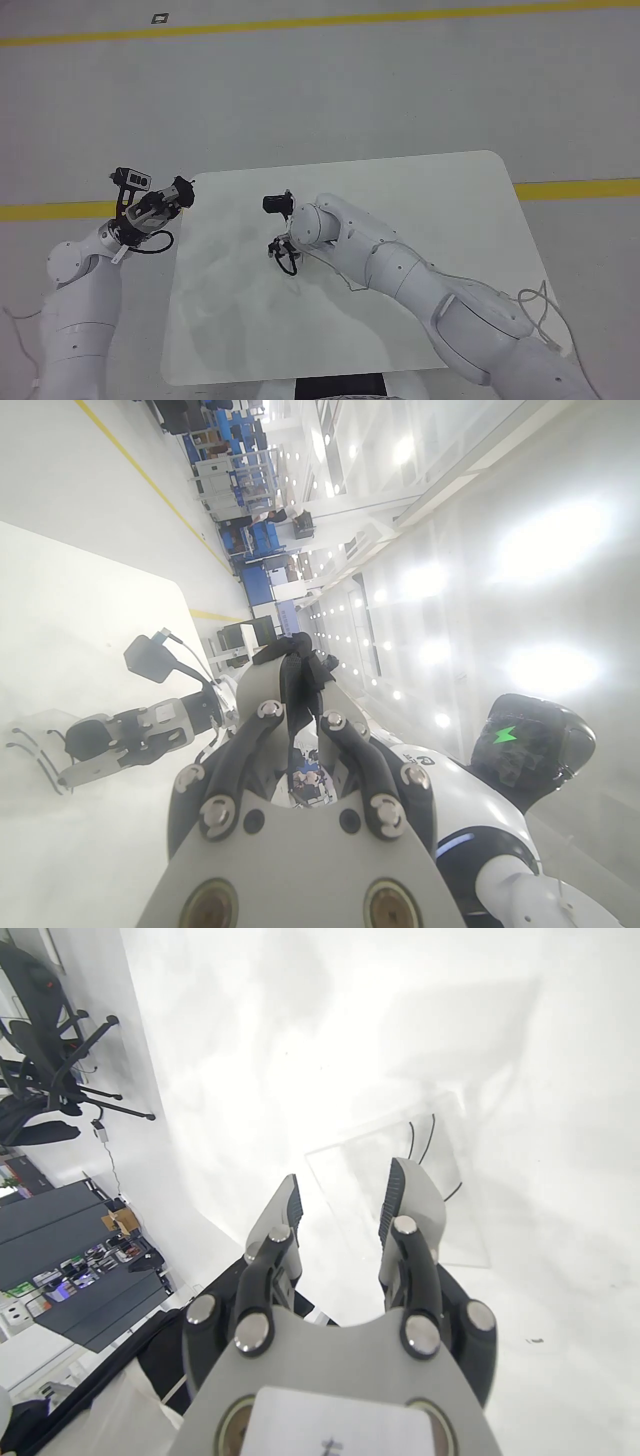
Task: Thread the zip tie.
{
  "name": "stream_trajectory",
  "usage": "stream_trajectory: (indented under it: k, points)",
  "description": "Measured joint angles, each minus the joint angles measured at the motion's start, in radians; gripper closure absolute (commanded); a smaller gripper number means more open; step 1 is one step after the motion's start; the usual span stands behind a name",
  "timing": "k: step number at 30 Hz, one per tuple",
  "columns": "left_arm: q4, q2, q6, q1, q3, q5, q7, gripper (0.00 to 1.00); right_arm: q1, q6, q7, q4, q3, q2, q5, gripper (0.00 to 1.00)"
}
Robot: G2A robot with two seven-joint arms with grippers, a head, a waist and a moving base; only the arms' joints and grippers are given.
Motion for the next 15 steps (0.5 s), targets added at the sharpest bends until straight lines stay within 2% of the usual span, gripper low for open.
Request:
stream_trajectory:
  k: [15]
  points:
    - [0.000,0.000,0.000,0.000,0.000,0.000,0.000,1.00,-0.038,0.000,0.079,0.027,0.122,-0.057,-0.193,0.66]
